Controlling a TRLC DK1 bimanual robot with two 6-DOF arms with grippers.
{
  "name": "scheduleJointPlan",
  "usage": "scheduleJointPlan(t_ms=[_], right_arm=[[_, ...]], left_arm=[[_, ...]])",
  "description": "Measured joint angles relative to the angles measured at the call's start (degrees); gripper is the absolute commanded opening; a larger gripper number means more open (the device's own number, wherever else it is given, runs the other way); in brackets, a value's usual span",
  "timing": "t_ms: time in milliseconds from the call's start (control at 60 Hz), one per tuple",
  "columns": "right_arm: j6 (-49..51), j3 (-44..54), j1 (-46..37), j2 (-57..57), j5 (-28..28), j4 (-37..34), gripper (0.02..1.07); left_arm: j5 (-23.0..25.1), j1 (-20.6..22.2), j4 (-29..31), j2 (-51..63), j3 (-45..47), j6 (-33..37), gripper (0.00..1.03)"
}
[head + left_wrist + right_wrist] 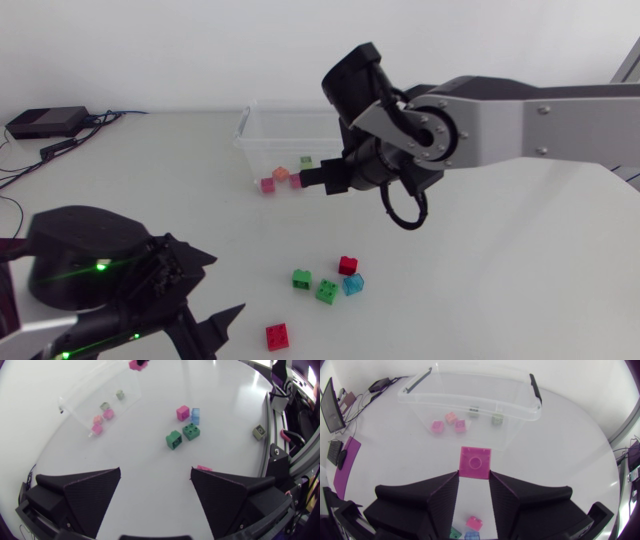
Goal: Pick up the duplo bricks and place them in the container
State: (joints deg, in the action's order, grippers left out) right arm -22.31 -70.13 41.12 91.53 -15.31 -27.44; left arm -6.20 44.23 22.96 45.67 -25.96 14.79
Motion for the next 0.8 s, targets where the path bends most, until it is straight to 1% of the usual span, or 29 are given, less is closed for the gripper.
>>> scheduleJointPlan(t_ms=[50, 83, 100, 150, 183, 233, 283, 367, 500, 567, 617, 767, 800], right_arm=[[0.52, -0.42, -0.59, -1.14, -0.02, -1.09, 0.08], [1.07, -0.72, -1.18, -1.66, -0.04, -1.42, 0.08], [1.22, -0.98, -1.46, -1.92, -0.04, -1.57, 0.08], [2.03, -1.92, -2.32, -2.38, -0.09, -1.95, 0.08], [2.29, -2.27, -2.6, -2.54, -0.17, -2.12, 0.08], [3.45, -3.85, -3.61, -3.13, -0.17, -2.38, 0.08], [4.0, -5.01, -4.28, -3.41, 0.07, -2.38, 0.08], [5.25, -8.15, -5.9, -3.45, 0.26, -2.14, 0.08], [6.34, -11.13, -7.58, -3.02, 1.22, -0.87, 0.08], [6.8, -12.9, -8.52, -1.79, 2.05, 0.07, 0.09], [7.41, -14.23, -9.46, -0.04, 3.08, 0.7, 0.11], [7.63, -17.05, -10.78, 4.61, 5.18, 2.47, 0.11], [7.63, -17.66, -10.88, 5.77, 5.75, 2.86, 0.11]], left_arm=[[0.0, 2.12, -0.85, 3.02, 0.0, -0.2, 0.97], [0.0, 2.56, -1.03, 3.61, 0.0, -0.24, 0.97], [0.13, 4.07, -1.49, 5.62, 0.0, -0.52, 0.97], [0.2, 6.14, -2.12, 9.05, -0.02, -0.92, 0.97], [0.22, 6.75, -2.38, 10.43, -0.02, -1.09, 0.97], [0.24, 8.74, -2.86, 14.99, -0.02, -1.27, 0.96], [0.24, 9.53, -3.34, 17.97, -0.24, -1.27, 0.96], [0.24, 9.84, -4.17, 24.35, -1.64, -1.25, 0.96], [0.35, 9.84, -6.03, 29.64, -3.69, -1.22, 0.96], [0.42, 9.84, -6.86, 32.44, -5.22, -1.01, 0.96], [0.44, 9.62, -7.06, 35.04, -6.45, -0.81, 0.96], [1.49, 9.03, -7.02, 39.52, -7.89, -0.46, 0.96], [1.7, 9.03, -7.02, 40.0, -8.22, -0.35, 0.93]])
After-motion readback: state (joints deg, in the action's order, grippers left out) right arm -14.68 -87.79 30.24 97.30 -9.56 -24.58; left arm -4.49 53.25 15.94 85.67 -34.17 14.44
